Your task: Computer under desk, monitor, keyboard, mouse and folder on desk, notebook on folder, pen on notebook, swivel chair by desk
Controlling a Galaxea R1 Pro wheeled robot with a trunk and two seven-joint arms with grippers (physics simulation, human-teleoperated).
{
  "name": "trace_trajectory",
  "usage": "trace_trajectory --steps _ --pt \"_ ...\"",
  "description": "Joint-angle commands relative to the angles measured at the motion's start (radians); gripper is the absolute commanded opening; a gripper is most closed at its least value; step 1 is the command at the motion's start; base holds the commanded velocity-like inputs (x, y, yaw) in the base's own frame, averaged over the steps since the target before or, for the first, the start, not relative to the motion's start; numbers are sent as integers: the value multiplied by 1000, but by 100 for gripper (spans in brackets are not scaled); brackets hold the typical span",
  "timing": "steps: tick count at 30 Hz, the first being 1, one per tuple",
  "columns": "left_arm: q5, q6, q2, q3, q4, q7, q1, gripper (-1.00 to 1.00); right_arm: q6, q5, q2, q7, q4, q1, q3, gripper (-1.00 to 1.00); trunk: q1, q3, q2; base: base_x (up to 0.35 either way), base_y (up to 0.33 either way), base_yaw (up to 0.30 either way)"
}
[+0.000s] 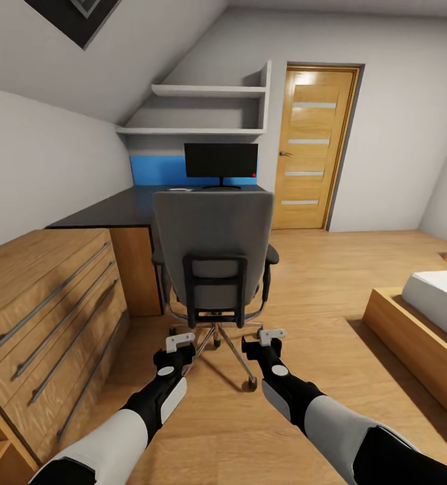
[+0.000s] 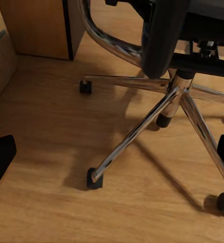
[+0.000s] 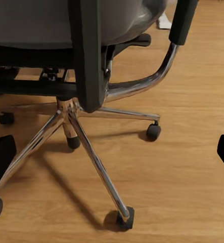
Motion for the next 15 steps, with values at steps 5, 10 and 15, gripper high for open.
trace_trajectory --steps 5,10,15 --pt "11 -5 0 -10 17 6 -1 100 -17 48 9 -4 -2 2 12 100 0 -1 0 258 0 0" --pt "11 -5 0 -12 27 7 -1 100 -19 61 15 -4 -2 2 12 100 0 -1 0 315 0 0" --pt "11 -5 0 -13 29 7 -1 100 -20 66 16 -5 -2 2 11 100 0 -1 0 320 0 0"
